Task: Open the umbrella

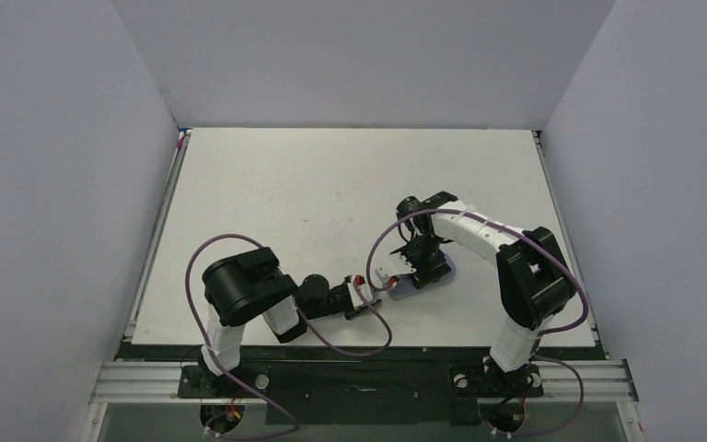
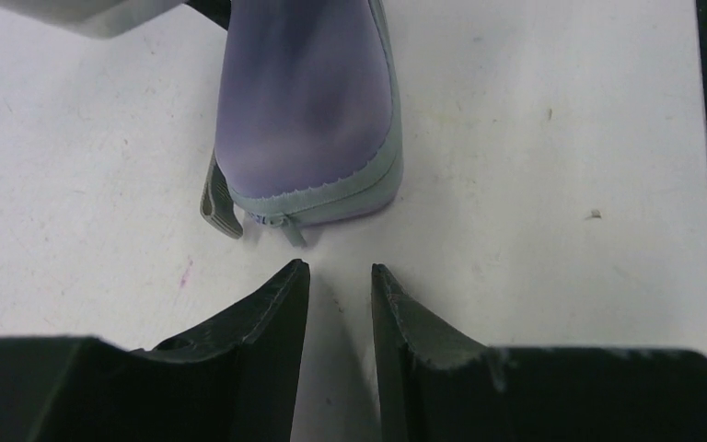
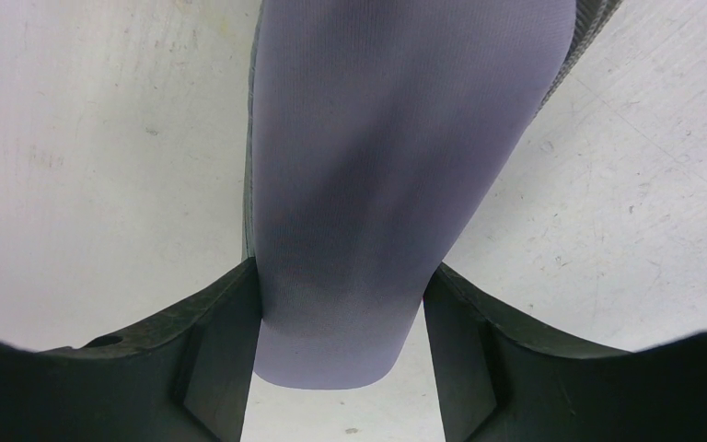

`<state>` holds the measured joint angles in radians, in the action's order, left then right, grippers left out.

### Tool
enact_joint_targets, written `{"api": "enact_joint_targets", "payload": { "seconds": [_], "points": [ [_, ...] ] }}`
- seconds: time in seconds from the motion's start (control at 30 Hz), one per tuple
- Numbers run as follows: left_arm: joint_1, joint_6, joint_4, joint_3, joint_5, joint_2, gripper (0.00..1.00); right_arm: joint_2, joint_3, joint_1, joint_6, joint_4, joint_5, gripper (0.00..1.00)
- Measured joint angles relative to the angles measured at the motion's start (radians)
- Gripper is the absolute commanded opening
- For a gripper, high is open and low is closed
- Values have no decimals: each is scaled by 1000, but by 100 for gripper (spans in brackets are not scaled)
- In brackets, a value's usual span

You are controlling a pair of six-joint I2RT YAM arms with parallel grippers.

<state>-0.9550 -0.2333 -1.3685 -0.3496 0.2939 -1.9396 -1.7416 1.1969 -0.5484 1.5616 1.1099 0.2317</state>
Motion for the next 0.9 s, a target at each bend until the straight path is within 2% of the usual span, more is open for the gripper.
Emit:
{"api": "enact_joint_targets", "payload": {
  "seconds": [0.2,0.43,0.6,0.8,0.9],
  "points": [
    [0,-14,-107,-49,-9,-99,29,-2,4,5,-1,5,8,43],
    [-1,-13,-148,-68,-36,-138,27,-2,5,6,7,9,19,40],
    [-1,-12,-148,-77,-61,-143,12,-2,5,11,12,10,26,38],
    [-1,-5,-140,-83,-79,-143,1,-2,5,11,13,11,29,35],
    [-3,-5,-139,-83,-83,-143,0,-2,5,13,12,11,31,32]
  ]
}}
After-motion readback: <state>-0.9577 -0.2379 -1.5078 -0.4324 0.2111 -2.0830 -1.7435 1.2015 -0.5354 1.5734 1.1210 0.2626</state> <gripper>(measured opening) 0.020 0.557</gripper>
